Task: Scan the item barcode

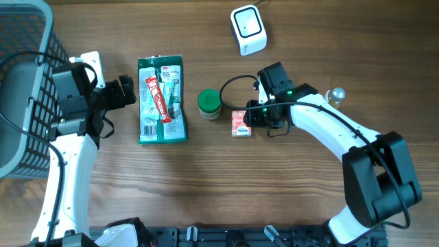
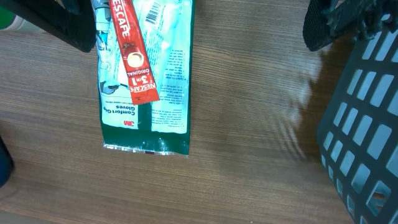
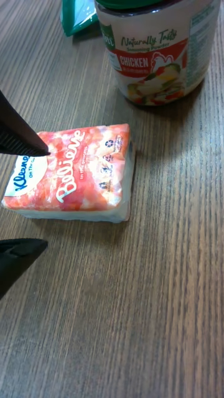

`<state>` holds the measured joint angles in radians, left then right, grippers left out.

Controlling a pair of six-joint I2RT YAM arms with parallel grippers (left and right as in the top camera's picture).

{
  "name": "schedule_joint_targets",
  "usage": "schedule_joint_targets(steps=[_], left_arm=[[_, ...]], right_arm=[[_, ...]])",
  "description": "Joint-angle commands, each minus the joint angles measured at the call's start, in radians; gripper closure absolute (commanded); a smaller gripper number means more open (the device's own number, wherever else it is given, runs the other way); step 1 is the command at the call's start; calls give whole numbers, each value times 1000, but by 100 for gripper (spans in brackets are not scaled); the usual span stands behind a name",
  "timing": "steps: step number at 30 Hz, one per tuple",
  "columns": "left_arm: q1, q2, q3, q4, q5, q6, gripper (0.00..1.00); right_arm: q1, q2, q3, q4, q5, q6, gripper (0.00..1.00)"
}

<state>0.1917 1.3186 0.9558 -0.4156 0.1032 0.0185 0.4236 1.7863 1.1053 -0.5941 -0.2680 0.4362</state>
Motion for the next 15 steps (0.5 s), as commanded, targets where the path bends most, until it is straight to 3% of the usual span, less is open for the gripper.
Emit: schedule_joint_targets(steps=[1, 9, 15], left_arm=[[5, 4, 8, 2, 4, 8, 0], [5, 4, 8, 2, 4, 8, 0], [5, 4, 8, 2, 4, 8, 0]], right_arm=[[0, 24, -8, -1, 11, -14, 63], [5, 24, -41, 19, 5, -15, 63], [5, 24, -119, 138, -2, -15, 67]])
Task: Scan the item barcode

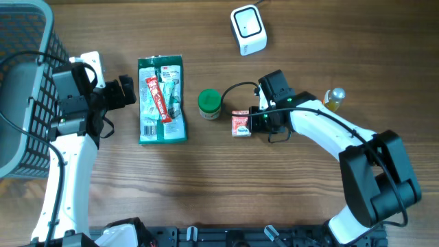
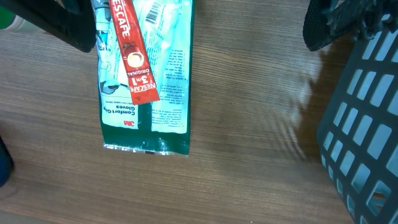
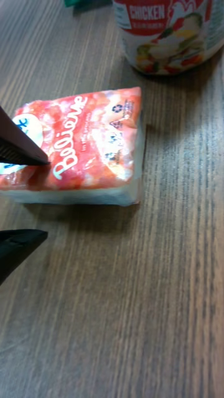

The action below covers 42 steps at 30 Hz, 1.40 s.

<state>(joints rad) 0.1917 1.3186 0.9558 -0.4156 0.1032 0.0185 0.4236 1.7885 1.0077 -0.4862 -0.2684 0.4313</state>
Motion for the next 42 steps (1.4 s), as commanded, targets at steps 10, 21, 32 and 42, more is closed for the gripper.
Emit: schedule_joint_targets(steps=[10, 21, 32, 42], left_arm=[[5, 4, 8, 2, 4, 8, 0], [5, 4, 8, 2, 4, 8, 0], [5, 4, 8, 2, 4, 8, 0], [5, 4, 8, 2, 4, 8, 0]], right_arm=[[4, 20, -13, 85, -21, -12, 67], [4, 21, -26, 112, -17, -9, 68], [5, 21, -144, 212, -17, 77, 83], [-74, -298, -97, 181, -195, -82, 96]])
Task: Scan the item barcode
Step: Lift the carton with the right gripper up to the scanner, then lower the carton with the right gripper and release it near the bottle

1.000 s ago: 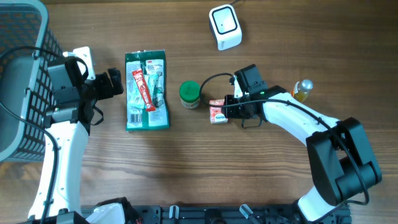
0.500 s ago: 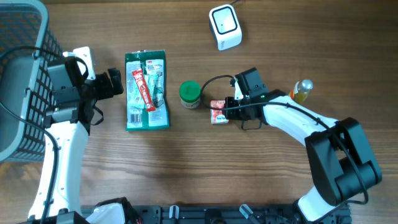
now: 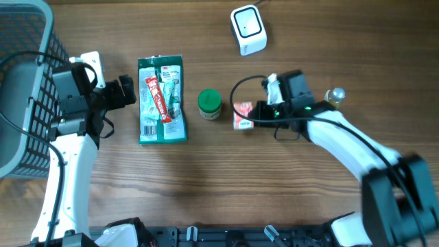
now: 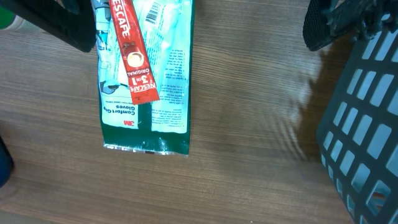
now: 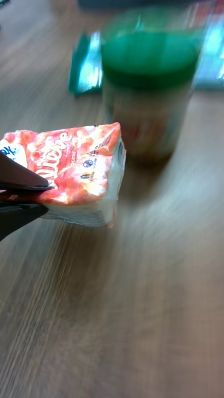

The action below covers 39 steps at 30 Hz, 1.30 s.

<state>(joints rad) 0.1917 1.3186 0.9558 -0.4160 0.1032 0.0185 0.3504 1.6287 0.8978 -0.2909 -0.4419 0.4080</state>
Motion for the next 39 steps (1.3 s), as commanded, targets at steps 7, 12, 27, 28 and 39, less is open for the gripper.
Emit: schedule_joint_targets(steps=[7, 12, 27, 28, 39], left_arm=[[5, 4, 8, 3, 4, 8, 0], [5, 4, 8, 3, 4, 8, 0], [5, 4, 8, 3, 4, 8, 0], [5, 4, 8, 3, 4, 8, 0], [5, 4, 8, 3, 4, 8, 0]], right_arm=[[0, -299, 415, -523, 266, -221, 96], [0, -65, 956, -854, 430, -375, 96], [60, 522, 965, -78, 882, -868, 96], [66, 543, 959, -34, 905, -930, 96], [101, 681, 959, 148, 1045, -1242, 96]])
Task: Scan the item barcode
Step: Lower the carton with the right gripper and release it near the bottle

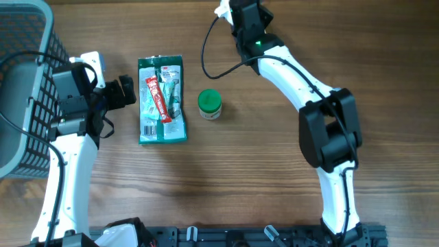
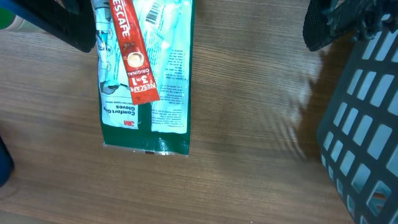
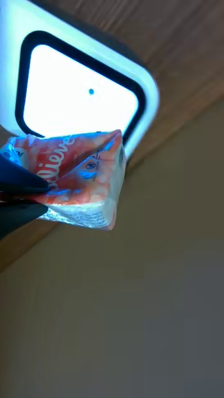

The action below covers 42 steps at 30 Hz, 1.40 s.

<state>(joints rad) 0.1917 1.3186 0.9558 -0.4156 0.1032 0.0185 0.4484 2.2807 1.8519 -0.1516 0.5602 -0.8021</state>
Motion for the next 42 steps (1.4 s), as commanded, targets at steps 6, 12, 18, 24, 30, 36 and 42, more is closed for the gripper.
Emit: schedule_joint_targets(steps=[6, 12, 18, 24, 30, 36, 42], left_arm=[[5, 4, 8, 2, 4, 8, 0], [5, 4, 8, 2, 4, 8, 0], [5, 4, 8, 2, 4, 8, 0], [5, 4, 8, 2, 4, 8, 0], [5, 4, 8, 2, 4, 8, 0], [5, 4, 8, 2, 4, 8, 0], [5, 4, 8, 2, 4, 8, 0]], right_arm=[[3, 29, 5, 25, 47, -12, 96], [3, -175, 7, -89, 14, 182, 96], [0, -475, 7, -556, -82, 548, 96], [-58, -547, -38, -1179, -421, 855, 96], [-61, -547, -428, -1118, -417, 988, 96], [-61, -547, -671, -877, -321, 1014, 96], [-61, -547, -682, -814, -320, 1011, 60]])
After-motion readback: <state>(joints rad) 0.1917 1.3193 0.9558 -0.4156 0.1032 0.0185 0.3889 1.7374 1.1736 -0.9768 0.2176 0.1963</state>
